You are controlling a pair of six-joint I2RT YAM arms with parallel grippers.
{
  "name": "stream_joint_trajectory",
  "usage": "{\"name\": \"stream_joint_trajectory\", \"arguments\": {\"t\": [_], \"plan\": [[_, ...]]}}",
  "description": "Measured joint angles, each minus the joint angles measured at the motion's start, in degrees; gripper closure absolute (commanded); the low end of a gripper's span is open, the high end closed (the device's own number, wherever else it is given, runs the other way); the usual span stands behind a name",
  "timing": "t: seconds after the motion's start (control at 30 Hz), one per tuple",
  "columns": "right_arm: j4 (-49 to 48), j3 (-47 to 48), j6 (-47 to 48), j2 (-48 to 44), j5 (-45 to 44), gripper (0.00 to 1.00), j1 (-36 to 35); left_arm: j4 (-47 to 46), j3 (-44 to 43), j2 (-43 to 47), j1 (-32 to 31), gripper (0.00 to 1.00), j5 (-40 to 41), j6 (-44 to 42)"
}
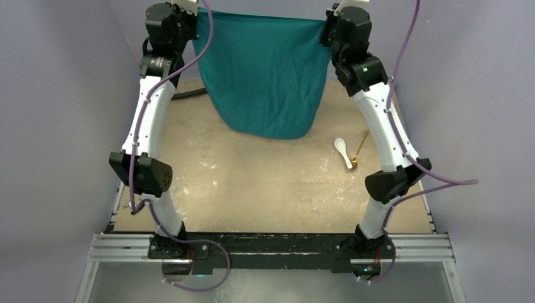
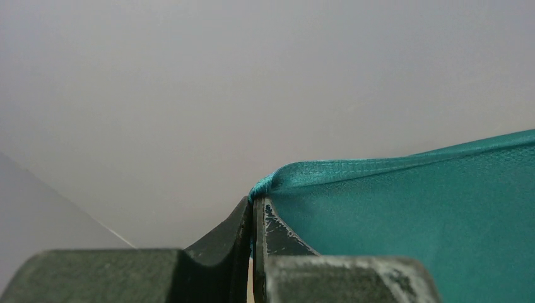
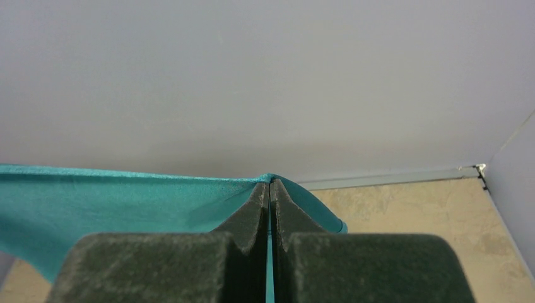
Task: Fold the napkin into a case and place the utensils inside
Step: Flatten out the crumpled napkin at the center of the board.
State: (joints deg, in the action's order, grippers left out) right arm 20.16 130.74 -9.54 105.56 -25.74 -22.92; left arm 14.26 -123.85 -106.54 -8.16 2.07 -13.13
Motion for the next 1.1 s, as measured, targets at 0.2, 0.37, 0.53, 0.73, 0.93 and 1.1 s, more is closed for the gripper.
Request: {"name": "stream_joint_trajectory", "arguments": {"t": [0.2, 0.37, 0.53, 0.73, 0.93, 1.1], "plan": [[-4.9, -12.5, 2.1, -12.9, 1.7, 1.0, -2.0, -0.5, 2.1, 5.7, 0.0, 1.0, -3.9, -1.1], [-6.8, -26.2, 3.9, -25.0, 1.9, 1.0, -7.0, 0.0, 16.2, 19.8, 0.3, 1.0, -7.4, -4.0], [-6.5, -45.0, 2.6, -33.6, 3.0, 1.0, -11.9, 4.9, 37.9, 35.4, 0.7, 1.0, -12.1, -9.7], [-1.2, -68.2, -3.2, -35.1, 6.3, 1.0, -19.0, 16.5, 58.6, 40.1, 0.7, 1.0, -15.7, -18.3], [3.9, -74.1, -10.1, -30.3, 13.5, 1.0, -32.3, 25.5, 69.7, 40.5, 0.7, 1.0, -16.9, -24.8], [5.7, -76.8, -14.9, -29.1, 18.2, 1.0, -39.8, 30.0, 71.8, 44.8, 0.7, 1.0, -16.8, -29.3]]}}
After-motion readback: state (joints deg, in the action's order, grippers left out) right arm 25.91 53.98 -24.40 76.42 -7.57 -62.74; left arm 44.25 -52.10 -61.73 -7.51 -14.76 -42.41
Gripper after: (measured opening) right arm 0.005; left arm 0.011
